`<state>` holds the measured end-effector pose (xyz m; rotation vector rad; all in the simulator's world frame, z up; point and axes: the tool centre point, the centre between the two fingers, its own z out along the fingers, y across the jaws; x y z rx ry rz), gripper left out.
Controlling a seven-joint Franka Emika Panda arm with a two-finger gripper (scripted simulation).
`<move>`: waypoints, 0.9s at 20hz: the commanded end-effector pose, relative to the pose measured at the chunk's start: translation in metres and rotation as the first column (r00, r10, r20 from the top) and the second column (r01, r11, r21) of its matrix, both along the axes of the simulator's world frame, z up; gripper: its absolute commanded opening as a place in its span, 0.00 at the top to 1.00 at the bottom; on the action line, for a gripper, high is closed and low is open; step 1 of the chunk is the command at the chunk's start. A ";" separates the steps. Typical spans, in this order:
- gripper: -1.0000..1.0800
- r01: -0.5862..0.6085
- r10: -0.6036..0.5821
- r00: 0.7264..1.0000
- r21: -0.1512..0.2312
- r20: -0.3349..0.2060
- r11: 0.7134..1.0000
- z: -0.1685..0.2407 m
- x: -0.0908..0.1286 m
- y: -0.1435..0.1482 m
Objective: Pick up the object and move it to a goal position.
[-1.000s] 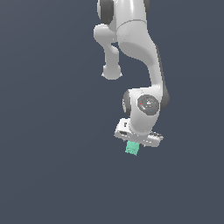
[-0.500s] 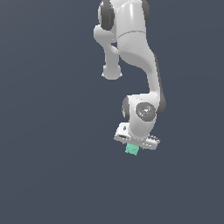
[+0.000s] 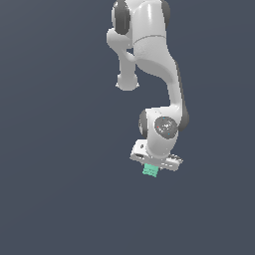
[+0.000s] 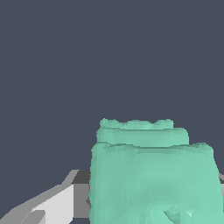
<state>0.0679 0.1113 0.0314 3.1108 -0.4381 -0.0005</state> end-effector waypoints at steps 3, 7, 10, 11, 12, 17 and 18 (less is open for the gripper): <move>1.00 0.000 0.000 1.000 0.000 0.000 1.000 0.000 0.000 0.000; 1.00 0.000 0.000 1.000 0.000 0.000 1.000 0.002 -0.004 -0.004; 1.00 0.000 0.000 1.000 0.000 0.000 1.000 0.003 -0.009 -0.010; 1.00 0.000 0.000 1.000 0.000 0.000 1.000 0.004 -0.011 -0.012; 1.00 0.000 0.000 1.000 0.000 0.000 1.000 0.005 -0.013 -0.014; 1.00 0.000 0.000 1.000 0.000 0.000 1.000 0.011 -0.029 -0.032; 1.00 0.000 0.000 1.000 0.000 0.000 1.000 0.013 -0.033 -0.036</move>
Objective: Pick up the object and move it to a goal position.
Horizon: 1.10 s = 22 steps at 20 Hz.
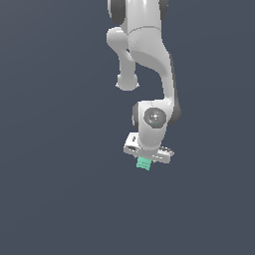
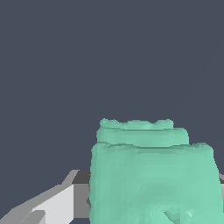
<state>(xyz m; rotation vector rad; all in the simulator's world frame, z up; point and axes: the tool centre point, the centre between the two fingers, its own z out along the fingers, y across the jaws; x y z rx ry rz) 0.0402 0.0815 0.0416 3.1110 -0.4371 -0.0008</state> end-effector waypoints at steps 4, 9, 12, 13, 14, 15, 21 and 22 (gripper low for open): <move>1.00 0.001 -0.001 1.000 0.000 0.000 1.000 0.010 -0.025 -0.028; 1.00 0.001 -0.001 1.000 0.000 0.000 1.000 0.020 -0.053 -0.060; 1.00 0.001 -0.001 1.000 0.000 0.000 1.000 0.027 -0.070 -0.079; 1.00 0.001 -0.001 1.000 0.000 0.000 1.000 0.029 -0.075 -0.085; 1.00 0.001 -0.001 1.000 0.000 0.000 1.000 0.031 -0.080 -0.091; 1.00 0.001 -0.001 1.000 0.000 0.000 1.000 0.033 -0.085 -0.097; 1.00 0.001 -0.001 1.000 0.000 0.000 1.000 0.042 -0.108 -0.125; 1.00 0.001 -0.001 1.000 0.000 0.000 1.000 0.044 -0.111 -0.128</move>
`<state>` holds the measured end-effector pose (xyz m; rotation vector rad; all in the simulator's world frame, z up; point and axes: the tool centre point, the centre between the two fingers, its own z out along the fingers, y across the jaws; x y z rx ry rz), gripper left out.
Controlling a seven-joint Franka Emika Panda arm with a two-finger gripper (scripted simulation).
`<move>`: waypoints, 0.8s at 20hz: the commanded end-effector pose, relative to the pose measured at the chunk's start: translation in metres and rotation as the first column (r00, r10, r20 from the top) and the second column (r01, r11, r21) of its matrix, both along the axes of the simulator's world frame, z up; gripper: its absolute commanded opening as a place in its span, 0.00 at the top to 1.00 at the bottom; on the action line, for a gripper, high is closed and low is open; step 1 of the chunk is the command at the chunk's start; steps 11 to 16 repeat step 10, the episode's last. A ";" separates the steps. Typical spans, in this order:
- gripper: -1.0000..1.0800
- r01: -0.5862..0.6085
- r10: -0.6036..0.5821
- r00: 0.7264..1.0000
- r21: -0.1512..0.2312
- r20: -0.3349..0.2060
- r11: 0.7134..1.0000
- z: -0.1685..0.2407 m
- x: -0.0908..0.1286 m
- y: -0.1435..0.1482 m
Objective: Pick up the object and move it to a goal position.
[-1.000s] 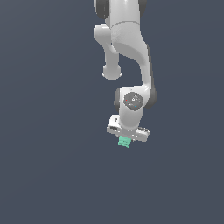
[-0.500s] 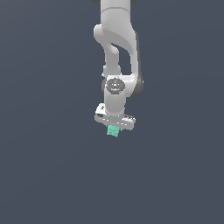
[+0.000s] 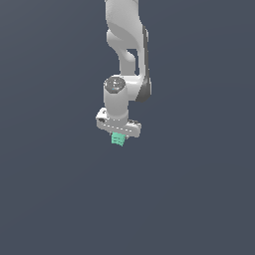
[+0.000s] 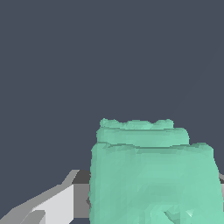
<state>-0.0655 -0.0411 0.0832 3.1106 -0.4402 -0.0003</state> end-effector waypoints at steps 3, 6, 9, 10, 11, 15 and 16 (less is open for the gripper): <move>1.00 -0.001 0.001 1.000 0.000 0.000 1.000 0.005 -0.011 -0.013; 1.00 -0.001 0.001 1.000 0.000 0.000 1.000 0.006 -0.013 -0.017; 1.00 -0.001 0.001 1.000 0.000 0.000 1.000 0.006 -0.012 -0.017; 1.00 -0.001 0.001 1.000 0.000 0.000 1.000 0.006 -0.012 -0.017; 1.00 -0.001 0.001 1.000 0.000 0.000 1.000 0.006 -0.012 -0.017; 1.00 -0.001 0.001 1.000 0.000 0.000 1.000 0.006 -0.012 -0.017; 1.00 -0.001 0.001 1.000 0.000 0.000 1.000 0.006 -0.012 -0.017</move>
